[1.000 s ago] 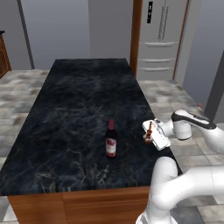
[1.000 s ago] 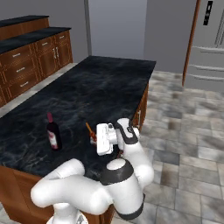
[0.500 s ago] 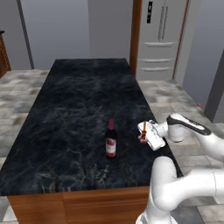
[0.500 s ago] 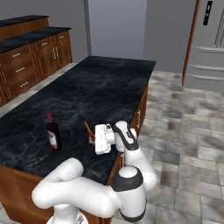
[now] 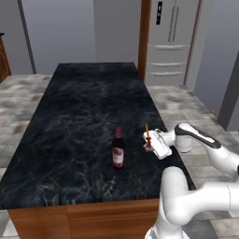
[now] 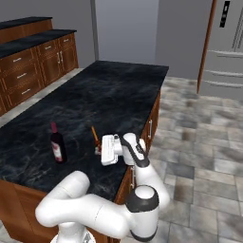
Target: Get the candle and the wine from the cabinet and move them to the dining counter.
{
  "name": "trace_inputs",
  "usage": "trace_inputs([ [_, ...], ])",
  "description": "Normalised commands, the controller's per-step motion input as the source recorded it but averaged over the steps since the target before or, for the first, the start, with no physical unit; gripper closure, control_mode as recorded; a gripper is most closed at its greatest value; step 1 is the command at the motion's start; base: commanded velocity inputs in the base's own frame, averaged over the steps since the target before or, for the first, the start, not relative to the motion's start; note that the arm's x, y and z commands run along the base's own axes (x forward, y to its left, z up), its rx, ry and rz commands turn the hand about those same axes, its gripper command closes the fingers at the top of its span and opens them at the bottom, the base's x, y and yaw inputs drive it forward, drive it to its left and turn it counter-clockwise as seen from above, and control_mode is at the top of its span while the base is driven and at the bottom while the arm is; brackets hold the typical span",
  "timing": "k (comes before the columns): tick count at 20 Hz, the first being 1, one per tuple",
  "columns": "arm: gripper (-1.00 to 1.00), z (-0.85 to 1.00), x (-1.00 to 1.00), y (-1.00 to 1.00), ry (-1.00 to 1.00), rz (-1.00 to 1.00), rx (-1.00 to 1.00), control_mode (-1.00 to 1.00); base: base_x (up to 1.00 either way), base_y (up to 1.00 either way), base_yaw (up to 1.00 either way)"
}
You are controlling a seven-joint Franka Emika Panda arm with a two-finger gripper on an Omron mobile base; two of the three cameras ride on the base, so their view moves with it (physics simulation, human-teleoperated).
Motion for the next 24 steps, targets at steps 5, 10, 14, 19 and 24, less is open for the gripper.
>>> trace_inputs([
  [5,1.00,-0.22,0.21,0.20,0.04,0.03,0.00,-1.00,0.00,0.00,0.00],
  [10,1.00,-0.29,0.13,0.14,0.02,0.06,0.00,-1.00,0.00,0.00,0.00],
  [14,1.00,-0.29,0.04,0.05,0.00,0.09,0.06,-1.00,0.00,0.00,0.00],
  [19,1.00,-0.26,0.02,0.00,0.00,0.10,0.12,-1.00,0.00,0.00,0.00],
  [24,1.00,-0.24,0.00,0.01,0.00,0.11,0.18,-1.00,0.00,0.00,0.00],
])
